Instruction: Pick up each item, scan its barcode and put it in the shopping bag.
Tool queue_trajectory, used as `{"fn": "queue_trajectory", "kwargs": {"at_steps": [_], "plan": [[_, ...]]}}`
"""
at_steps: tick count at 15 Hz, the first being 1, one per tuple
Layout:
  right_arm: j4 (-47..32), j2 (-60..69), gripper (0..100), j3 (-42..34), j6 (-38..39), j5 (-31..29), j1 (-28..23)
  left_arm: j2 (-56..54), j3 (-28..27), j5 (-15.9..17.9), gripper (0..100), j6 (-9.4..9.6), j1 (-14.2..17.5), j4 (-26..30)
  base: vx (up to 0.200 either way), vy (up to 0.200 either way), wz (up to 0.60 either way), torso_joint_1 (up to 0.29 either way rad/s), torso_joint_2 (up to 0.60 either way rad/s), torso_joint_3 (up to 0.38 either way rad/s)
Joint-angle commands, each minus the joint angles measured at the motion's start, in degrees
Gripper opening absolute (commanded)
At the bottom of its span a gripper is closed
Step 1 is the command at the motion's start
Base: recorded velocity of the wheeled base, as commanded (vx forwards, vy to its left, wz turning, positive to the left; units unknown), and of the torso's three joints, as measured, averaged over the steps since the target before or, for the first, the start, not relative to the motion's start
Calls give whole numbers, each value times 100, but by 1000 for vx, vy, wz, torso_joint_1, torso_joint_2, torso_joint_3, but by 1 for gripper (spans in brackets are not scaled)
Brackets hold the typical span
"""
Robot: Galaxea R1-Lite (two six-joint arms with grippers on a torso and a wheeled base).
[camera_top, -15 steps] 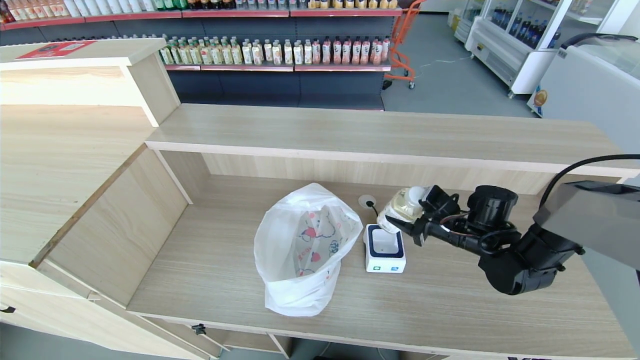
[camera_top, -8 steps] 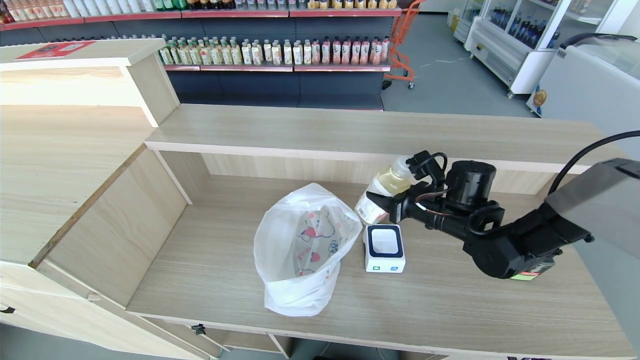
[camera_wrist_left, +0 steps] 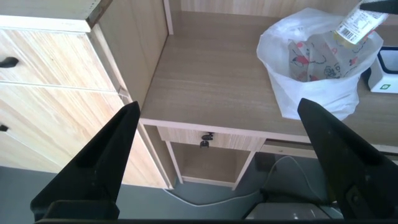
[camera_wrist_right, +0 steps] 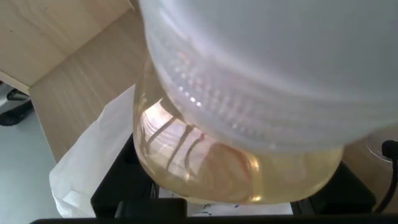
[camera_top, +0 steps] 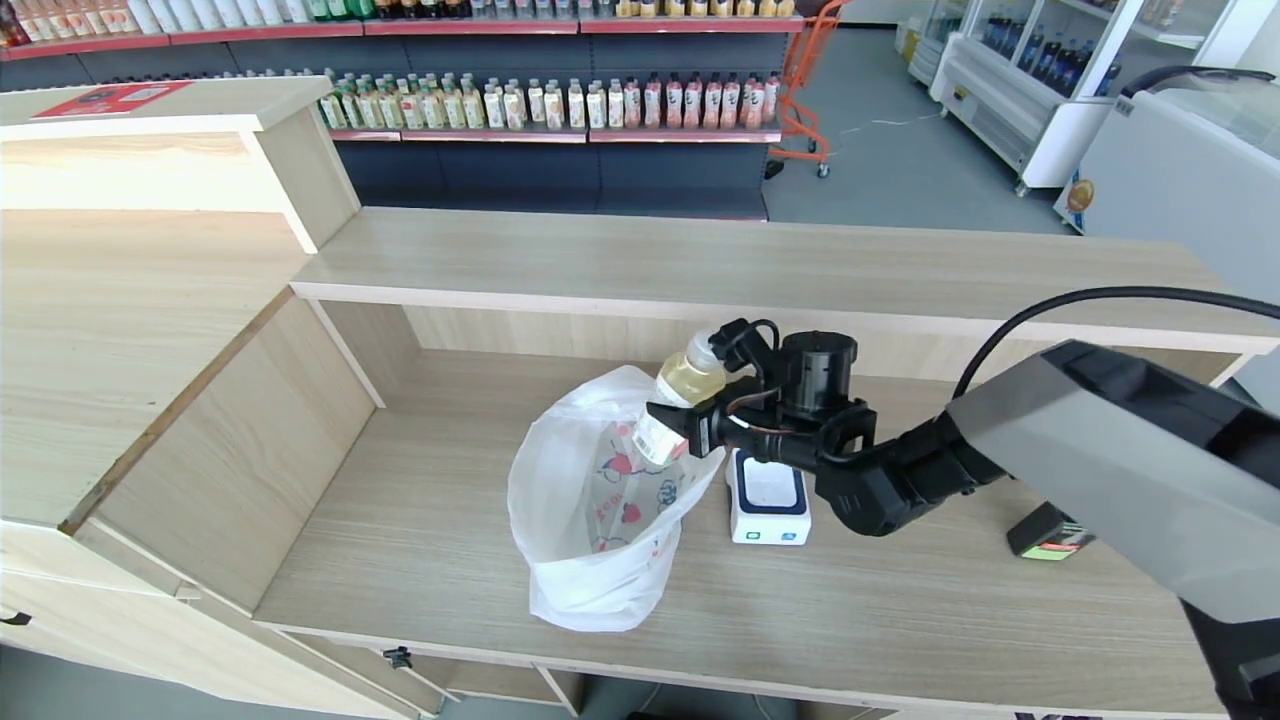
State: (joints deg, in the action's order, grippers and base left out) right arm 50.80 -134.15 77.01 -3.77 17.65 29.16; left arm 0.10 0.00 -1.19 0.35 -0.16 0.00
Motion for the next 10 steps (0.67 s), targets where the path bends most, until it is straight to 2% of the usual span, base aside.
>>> {"fn": "queue_trajectory", "kwargs": {"at_steps": [1,5,7,10], "plan": [[9,-745,0,473,-274,-7,160,-1,0,-4,100,0,-2,0,0,0,0,0,0,0],[79,-1298,0,570,-1047,-86,178,-1,0,-4,100,0,-2,0,0,0,0,0,0,0],[378,-1474,0,543,-1100,-306,204,-1,0,-4,100,0,-2,0,0,0,0,0,0,0],[449,-1544,0,570,-1082,-324,213,-1,0,-4,100,0,-2,0,0,0,0,0,0,0]]}}
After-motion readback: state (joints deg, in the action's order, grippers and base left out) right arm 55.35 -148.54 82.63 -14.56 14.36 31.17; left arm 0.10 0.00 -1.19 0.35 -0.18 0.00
